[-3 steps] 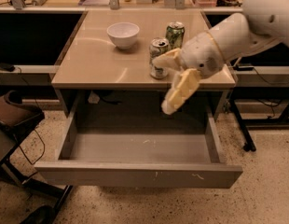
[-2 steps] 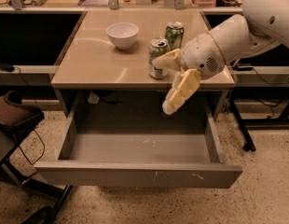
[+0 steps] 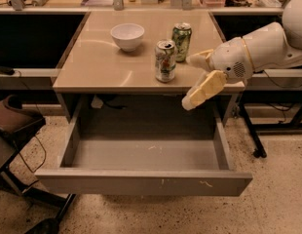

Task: Place 7up can into top drawer

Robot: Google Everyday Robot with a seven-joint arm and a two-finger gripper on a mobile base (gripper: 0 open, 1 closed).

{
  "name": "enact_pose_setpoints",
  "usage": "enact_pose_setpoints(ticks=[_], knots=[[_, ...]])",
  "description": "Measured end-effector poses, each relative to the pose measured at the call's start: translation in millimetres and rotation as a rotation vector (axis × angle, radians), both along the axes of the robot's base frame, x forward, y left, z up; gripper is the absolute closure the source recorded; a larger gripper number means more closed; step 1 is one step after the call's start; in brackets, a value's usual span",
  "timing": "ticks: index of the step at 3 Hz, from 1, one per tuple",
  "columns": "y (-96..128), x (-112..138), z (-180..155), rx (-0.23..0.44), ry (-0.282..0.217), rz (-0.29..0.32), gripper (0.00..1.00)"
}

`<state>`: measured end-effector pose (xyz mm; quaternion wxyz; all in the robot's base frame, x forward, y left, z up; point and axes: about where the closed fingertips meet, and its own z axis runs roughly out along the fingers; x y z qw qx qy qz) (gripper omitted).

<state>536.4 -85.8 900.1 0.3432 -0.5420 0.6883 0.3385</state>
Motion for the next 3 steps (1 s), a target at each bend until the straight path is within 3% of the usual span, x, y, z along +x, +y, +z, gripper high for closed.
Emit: enact_pose_setpoints(ticks=[1,2,3], knots=[[-61,47,10,0.039,-0.094,-0.251,0.00],[-63,66,17,0.051,-0.140,-0.314,0.00],[-63,66,17,0.051,-0.140,-0.313,0.00]])
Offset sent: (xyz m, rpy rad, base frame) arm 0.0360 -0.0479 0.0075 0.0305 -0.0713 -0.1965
